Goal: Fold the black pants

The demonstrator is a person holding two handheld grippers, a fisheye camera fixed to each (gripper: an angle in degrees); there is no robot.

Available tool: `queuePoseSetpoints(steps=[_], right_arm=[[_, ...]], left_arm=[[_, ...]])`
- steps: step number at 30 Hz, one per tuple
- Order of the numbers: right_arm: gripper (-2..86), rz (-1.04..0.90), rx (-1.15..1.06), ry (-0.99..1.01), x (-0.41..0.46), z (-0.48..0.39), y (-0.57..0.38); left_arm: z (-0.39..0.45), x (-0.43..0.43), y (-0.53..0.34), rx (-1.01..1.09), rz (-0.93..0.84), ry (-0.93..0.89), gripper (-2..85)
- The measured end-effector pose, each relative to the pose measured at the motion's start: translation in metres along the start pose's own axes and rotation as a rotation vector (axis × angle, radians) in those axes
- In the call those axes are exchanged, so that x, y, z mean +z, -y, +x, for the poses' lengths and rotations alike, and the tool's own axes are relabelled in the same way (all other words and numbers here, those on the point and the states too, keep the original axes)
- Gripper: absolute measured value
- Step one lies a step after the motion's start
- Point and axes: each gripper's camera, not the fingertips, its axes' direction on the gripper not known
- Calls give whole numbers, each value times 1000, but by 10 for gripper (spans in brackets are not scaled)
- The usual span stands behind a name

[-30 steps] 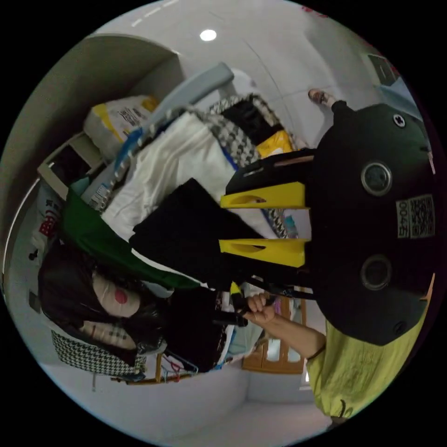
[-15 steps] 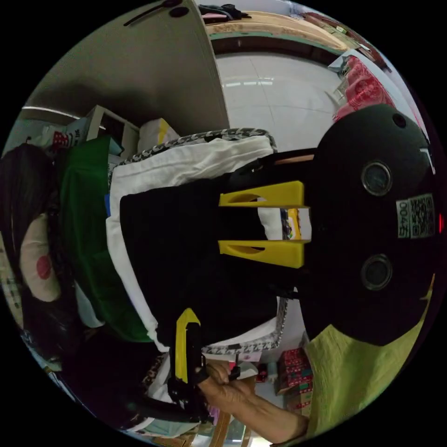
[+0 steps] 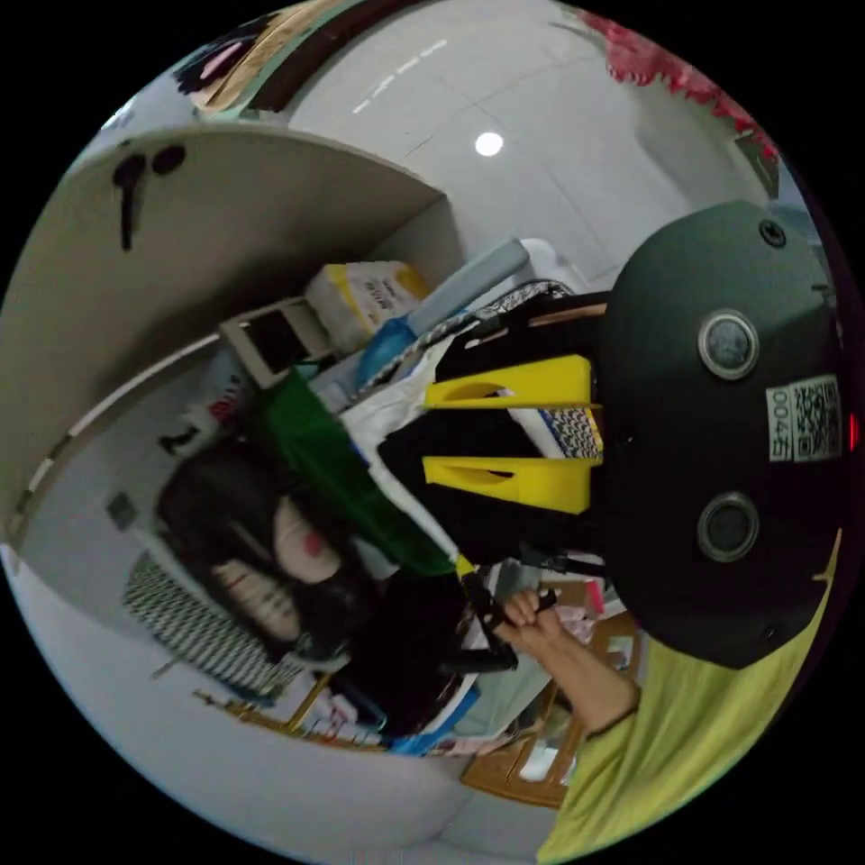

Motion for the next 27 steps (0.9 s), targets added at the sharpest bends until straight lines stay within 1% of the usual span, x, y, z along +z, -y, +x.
queuePoseSetpoints(steps=[2,3,5,6,7,8,9,10,11,12,13,14,15,16,17,18,19,20,21,22,23,24,25,26,27], right_arm=[[12,137,7,95,-143,12,-50],[8,169,4,114,-180,15,-66],[-2,277,48,130,-326,32,-142],[-4,303,67,119,-361,37,-164],[-5,359,107,85,-433,45,-210],[-6,404,160,38,-502,55,-260],[-6,421,189,15,-536,60,-285],[-7,457,247,-32,-603,70,-338],[-7,493,306,-85,-669,80,-393],[-7,506,336,-111,-701,85,-420],[-7,530,404,-165,-762,96,-474],[-7,557,487,-215,-822,108,-526],[-7,573,530,-234,-852,114,-552],[-7,615,608,-267,-910,125,-602],[-7,659,683,-300,-966,133,-648],[-7,680,723,-316,-994,137,-670],[-7,722,803,-347,-1046,144,-711],[-7,767,864,-366,-1096,150,-748],[-7,788,888,-371,-1120,154,-765],[-7,824,936,-382,-1164,161,-797],[-7,847,978,-392,-1206,169,-823],[-7,852,996,-397,-1226,173,-835],[-7,859,1030,-408,-1265,182,-856],[-7,862,1060,-423,-1303,191,-874],[-7,862,1072,-431,-1323,196,-882]], left_arm=[[26,19,-14,22,40,-13,1],[49,38,-23,54,40,-26,1],[92,80,-38,110,4,-33,1],[125,114,-52,147,-16,-50,1],[143,133,-61,166,-25,-66,1],[180,174,-80,198,-57,-101,1],[222,221,-105,238,-99,-141,1],[245,246,-119,262,-122,-165,1],[291,297,-150,314,-177,-219,1],[338,349,-183,359,-244,-271,1],[362,376,-201,379,-283,-298,1],[410,429,-238,420,-364,-366,1],[457,480,-277,461,-455,-443,1],[480,503,-297,482,-501,-475,1],[524,548,-336,530,-588,-516,1],[564,587,-374,582,-661,-540,1],[583,606,-392,608,-693,-553,1],[618,644,-428,659,-749,-572,1],[649,681,-462,706,-804,-580,0],[662,699,-478,730,-826,-583,0],[686,735,-508,773,-861,-581,0],[708,773,-538,819,-895,-573,0],[719,792,-552,843,-912,-567,1],[738,831,-579,885,-939,-547,1],[756,869,-603,912,-948,-543,1]])
